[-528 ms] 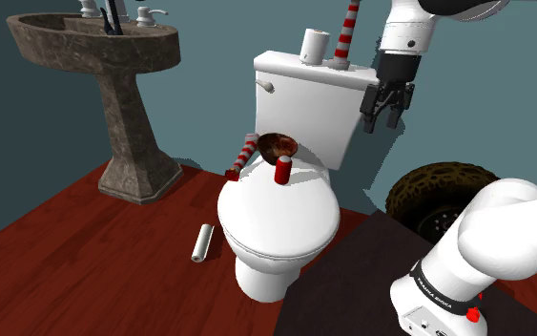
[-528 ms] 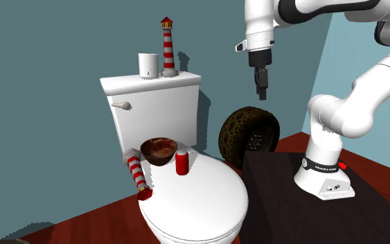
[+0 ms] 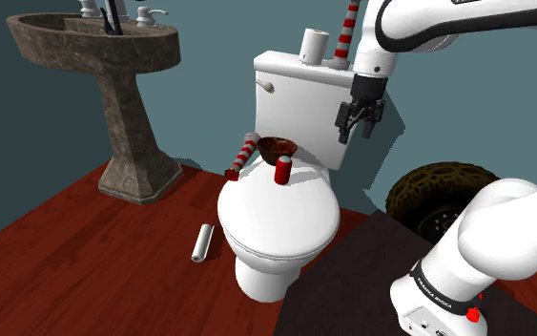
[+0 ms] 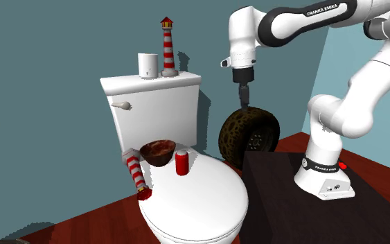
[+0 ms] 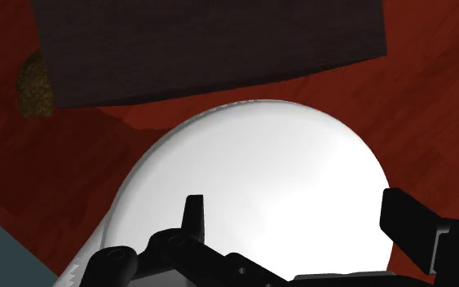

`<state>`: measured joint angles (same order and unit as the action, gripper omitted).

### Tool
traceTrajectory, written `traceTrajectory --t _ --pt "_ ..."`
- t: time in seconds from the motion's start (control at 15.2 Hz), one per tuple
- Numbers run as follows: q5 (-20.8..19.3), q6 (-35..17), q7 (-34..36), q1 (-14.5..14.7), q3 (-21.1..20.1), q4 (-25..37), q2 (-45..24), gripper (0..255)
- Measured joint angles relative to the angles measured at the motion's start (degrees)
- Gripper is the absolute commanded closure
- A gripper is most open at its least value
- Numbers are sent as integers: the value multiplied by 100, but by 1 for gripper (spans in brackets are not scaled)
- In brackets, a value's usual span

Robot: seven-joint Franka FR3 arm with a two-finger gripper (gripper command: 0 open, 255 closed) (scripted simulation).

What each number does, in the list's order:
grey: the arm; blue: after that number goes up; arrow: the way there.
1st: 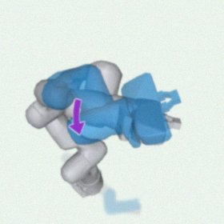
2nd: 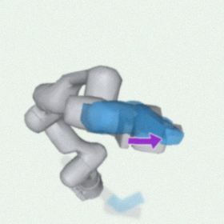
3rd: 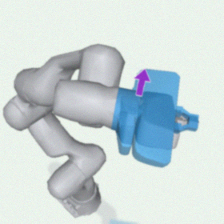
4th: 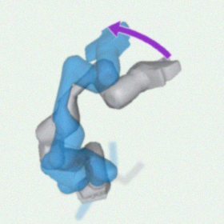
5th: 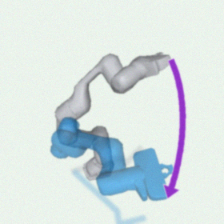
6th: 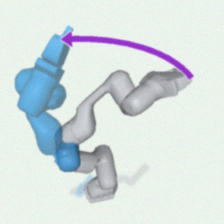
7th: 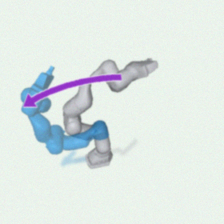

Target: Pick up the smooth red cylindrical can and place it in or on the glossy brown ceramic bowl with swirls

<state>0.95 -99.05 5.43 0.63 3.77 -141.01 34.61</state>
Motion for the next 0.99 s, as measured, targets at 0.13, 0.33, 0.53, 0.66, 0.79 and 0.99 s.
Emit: traceTrajectory --t 0.13,0.33,0.53,0.66,0.79,0.99 --pt "-12 -387 -36 8 16 16 -339 0" --pt "-20 -982 -95 20 43 84 -914 0" --pt "-22 -1622 -163 26 76 74 -1462 0" --pt "-12 -1977 -217 32 101 237 -1920 0" --pt "-8 -2300 -292 22 136 358 -2308 0" --pt "41 -2741 -349 39 145 702 -3008 0"
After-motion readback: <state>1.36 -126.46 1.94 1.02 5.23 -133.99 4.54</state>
